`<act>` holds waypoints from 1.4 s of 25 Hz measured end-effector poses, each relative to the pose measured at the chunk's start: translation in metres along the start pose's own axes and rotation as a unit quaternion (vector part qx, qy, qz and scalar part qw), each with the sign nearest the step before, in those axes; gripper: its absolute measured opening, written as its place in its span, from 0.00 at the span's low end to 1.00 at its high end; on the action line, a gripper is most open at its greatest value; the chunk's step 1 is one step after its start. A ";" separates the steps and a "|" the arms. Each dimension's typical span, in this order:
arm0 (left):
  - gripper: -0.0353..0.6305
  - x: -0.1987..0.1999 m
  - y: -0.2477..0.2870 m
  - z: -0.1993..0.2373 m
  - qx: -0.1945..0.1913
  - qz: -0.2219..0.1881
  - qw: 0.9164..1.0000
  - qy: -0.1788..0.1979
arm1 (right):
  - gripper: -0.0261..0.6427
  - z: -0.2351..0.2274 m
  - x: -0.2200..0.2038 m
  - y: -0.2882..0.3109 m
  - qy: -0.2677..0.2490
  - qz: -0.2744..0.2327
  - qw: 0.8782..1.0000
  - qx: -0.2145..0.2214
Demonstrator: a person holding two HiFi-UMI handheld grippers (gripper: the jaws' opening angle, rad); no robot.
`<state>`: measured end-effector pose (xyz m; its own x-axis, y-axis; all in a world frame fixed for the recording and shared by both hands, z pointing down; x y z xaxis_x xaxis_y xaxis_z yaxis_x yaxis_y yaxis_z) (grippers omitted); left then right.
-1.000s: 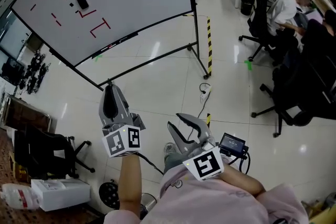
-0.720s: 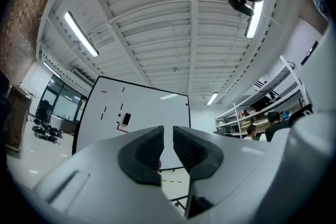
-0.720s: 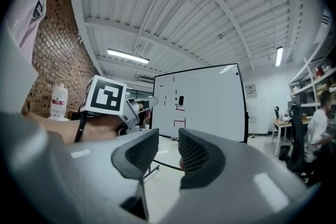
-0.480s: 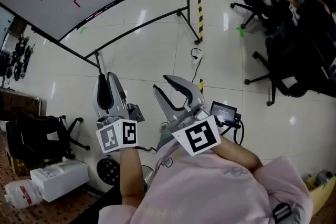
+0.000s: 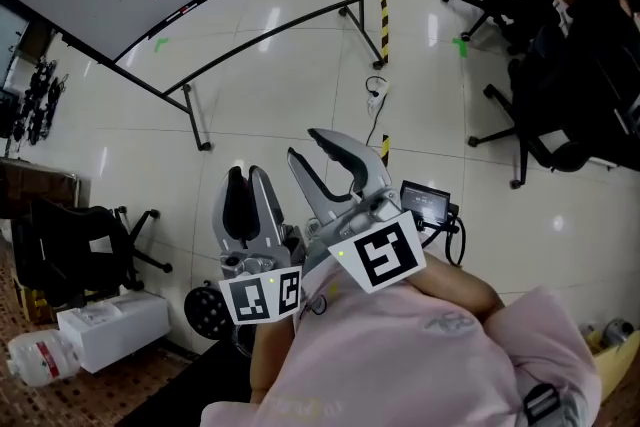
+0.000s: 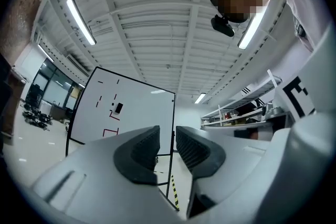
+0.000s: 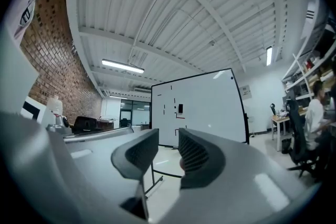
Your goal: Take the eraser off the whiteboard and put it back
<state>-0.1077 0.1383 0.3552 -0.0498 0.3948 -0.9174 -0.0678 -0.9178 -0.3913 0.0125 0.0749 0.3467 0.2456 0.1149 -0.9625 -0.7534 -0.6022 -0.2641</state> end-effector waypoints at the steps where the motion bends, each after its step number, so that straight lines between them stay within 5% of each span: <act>1: 0.20 0.001 -0.006 -0.006 0.001 0.001 1.000 0.000 | 0.22 0.002 0.001 -0.003 0.001 0.000 1.000 0.004; 30: 0.19 -0.011 -0.029 -0.056 0.029 0.034 0.999 0.010 | 0.22 -0.018 0.003 -0.046 0.001 0.003 1.000 0.017; 35: 0.19 -0.010 -0.031 -0.064 0.023 0.031 0.999 0.014 | 0.20 -0.013 0.009 -0.055 -0.032 -0.007 0.998 0.056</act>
<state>-0.0416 0.1598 0.3714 -0.0281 0.3363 -0.9413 -0.1103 -0.9370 -0.3314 0.0641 0.0992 0.3533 0.2193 0.1754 -0.9598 -0.8144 -0.5087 -0.2791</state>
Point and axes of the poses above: the fingertips, and each gripper's own axes: y forward along the fingers, z to its left, x out of its top, the point moved 6 cm from there along -y, backward along the fingers, and after that the axes turned 10 degrees about -z, right-handed, at the moved point
